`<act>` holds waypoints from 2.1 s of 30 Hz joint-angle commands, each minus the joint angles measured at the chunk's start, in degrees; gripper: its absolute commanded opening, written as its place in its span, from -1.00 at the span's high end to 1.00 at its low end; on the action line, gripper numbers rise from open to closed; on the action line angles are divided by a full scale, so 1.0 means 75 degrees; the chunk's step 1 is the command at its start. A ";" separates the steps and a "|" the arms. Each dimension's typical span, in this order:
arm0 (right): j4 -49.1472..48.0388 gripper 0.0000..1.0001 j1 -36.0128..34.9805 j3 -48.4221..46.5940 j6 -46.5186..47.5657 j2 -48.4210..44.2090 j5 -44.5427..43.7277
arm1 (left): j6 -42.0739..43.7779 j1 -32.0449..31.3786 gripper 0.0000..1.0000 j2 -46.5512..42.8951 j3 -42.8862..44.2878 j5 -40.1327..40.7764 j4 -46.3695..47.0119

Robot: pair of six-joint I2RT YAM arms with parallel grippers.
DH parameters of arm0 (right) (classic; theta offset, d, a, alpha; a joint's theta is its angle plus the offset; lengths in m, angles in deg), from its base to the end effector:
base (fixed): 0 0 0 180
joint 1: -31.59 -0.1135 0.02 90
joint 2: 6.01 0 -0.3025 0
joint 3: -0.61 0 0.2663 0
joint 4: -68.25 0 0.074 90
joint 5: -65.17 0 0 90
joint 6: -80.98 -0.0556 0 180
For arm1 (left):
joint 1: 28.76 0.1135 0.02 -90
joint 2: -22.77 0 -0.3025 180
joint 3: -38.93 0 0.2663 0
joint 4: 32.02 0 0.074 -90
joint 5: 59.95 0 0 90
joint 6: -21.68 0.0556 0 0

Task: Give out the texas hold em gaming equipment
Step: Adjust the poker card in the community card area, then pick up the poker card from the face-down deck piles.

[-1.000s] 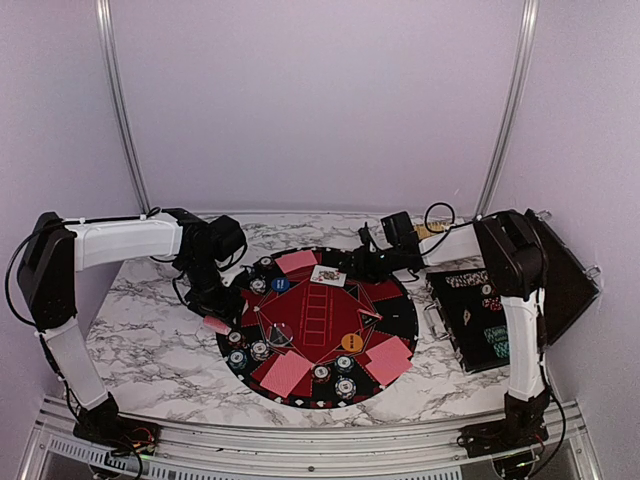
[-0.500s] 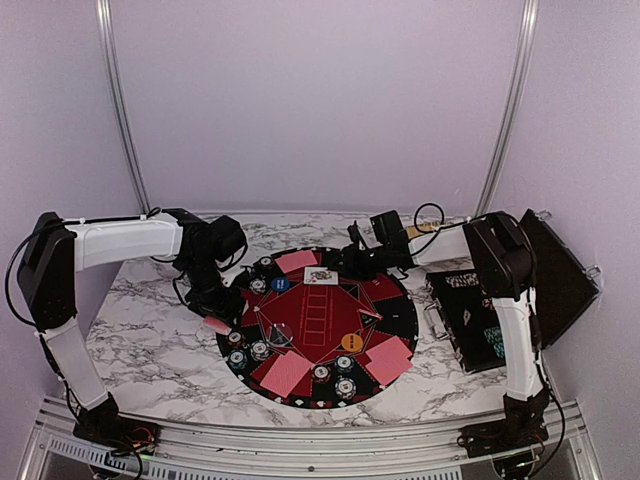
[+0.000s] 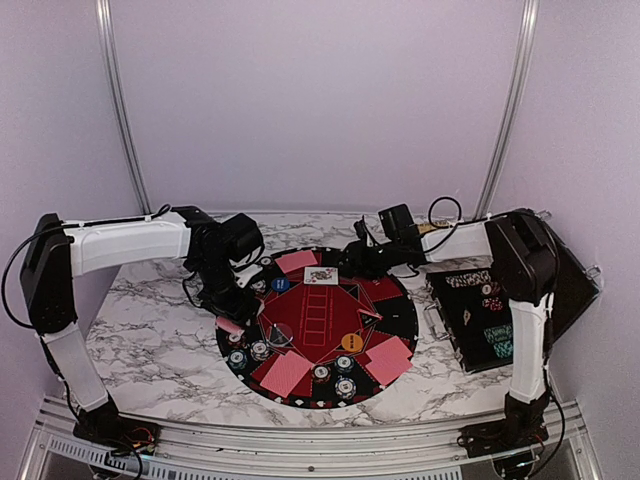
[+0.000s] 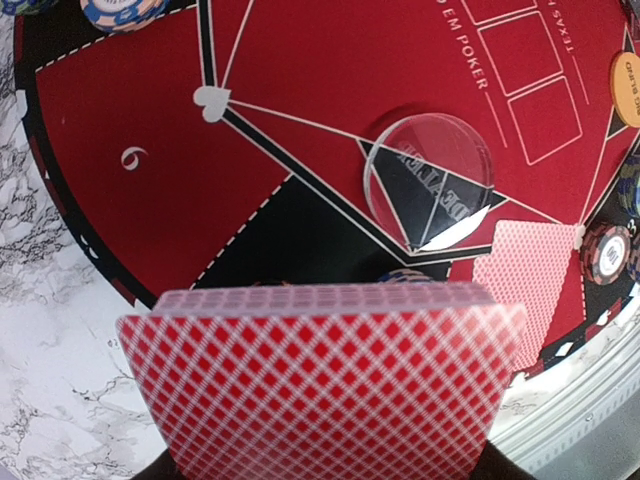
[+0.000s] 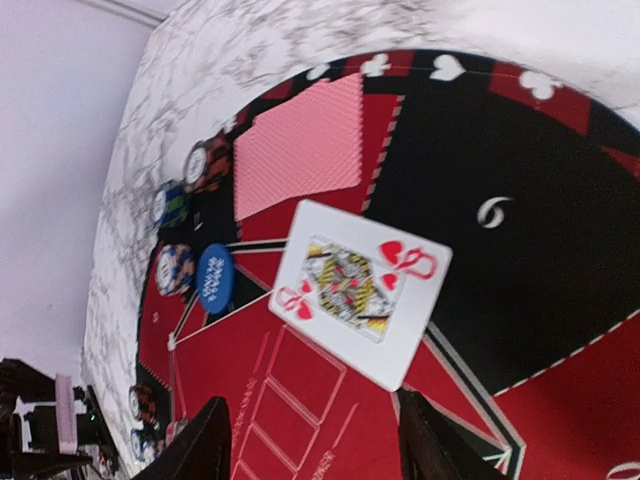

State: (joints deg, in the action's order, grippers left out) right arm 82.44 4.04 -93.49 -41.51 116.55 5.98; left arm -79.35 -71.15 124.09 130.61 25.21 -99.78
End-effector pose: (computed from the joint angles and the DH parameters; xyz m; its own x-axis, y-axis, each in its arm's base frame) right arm 0.4359 0.2595 0.1591 -0.8995 0.0511 -0.4340 -0.2941 0.6637 0.6878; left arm 0.2702 -0.2530 0.2392 -0.8386 0.5074 -0.1984 0.5348 0.8360 -0.1226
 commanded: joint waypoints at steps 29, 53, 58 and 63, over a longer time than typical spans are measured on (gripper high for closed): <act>-0.5253 -0.39 -0.2180 0.1819 -0.4021 -0.0417 0.2926 | 0.0312 -0.0833 0.31 0.0410 0.1210 0.0010 -0.0482; -0.3698 -0.11 -0.2596 0.1105 -0.3186 -0.0115 0.1987 | 0.0319 -0.0845 0.31 0.0359 0.1314 0.0113 -0.0564; -0.3362 0.03 -0.2582 0.1135 -0.2912 -0.0200 0.1761 | 0.0305 -0.0846 0.31 0.0310 0.1291 0.0165 -0.0565; -0.3320 0.14 -0.2491 0.1264 -0.2874 -0.0367 0.1583 | 0.0288 -0.0852 0.31 0.0262 0.1233 0.0176 -0.0564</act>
State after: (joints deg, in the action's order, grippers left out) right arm 53.05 -15.10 -84.18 -64.90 114.91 21.12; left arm -77.69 -77.20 126.80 138.48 26.11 -103.04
